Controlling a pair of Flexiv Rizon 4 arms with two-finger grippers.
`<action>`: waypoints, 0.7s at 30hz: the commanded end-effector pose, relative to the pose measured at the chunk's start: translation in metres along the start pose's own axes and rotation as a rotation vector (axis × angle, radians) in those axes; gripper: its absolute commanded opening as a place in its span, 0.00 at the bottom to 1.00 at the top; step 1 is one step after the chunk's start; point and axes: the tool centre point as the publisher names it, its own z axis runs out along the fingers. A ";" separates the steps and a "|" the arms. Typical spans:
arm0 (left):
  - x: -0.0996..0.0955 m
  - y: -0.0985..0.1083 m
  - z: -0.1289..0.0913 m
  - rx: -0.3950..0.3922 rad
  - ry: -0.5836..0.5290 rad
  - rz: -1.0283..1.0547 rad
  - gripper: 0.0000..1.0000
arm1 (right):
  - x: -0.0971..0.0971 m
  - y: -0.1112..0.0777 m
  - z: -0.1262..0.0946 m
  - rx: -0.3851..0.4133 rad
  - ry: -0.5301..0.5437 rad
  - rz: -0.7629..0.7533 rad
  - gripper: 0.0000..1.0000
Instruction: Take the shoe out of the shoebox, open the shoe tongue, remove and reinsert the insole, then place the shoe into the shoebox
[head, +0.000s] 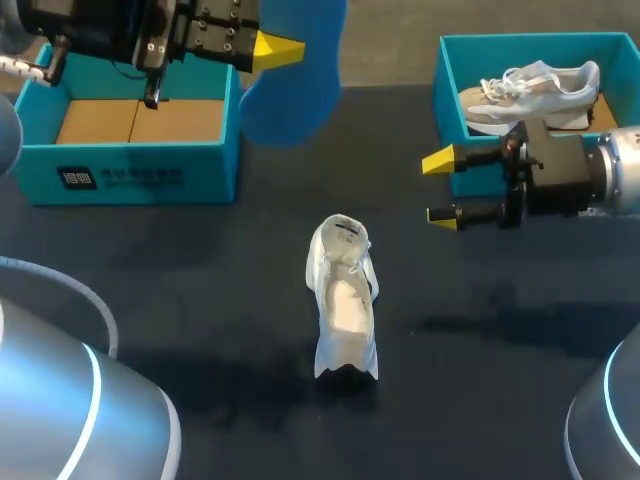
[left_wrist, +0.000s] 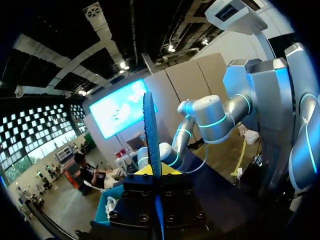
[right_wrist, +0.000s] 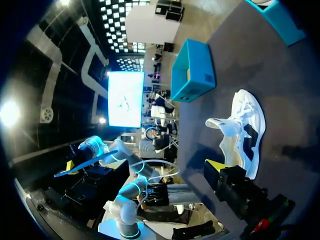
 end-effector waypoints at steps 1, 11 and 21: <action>-0.003 0.018 0.007 0.020 0.058 0.185 0.00 | 0.000 0.000 0.002 -0.001 0.000 0.000 1.00; 0.003 0.072 0.014 -0.107 0.018 0.541 0.00 | 0.000 0.000 0.002 -0.001 0.000 0.000 1.00; 0.003 0.072 0.014 -0.107 0.018 0.541 0.00 | 0.000 0.000 0.002 -0.001 0.000 0.000 1.00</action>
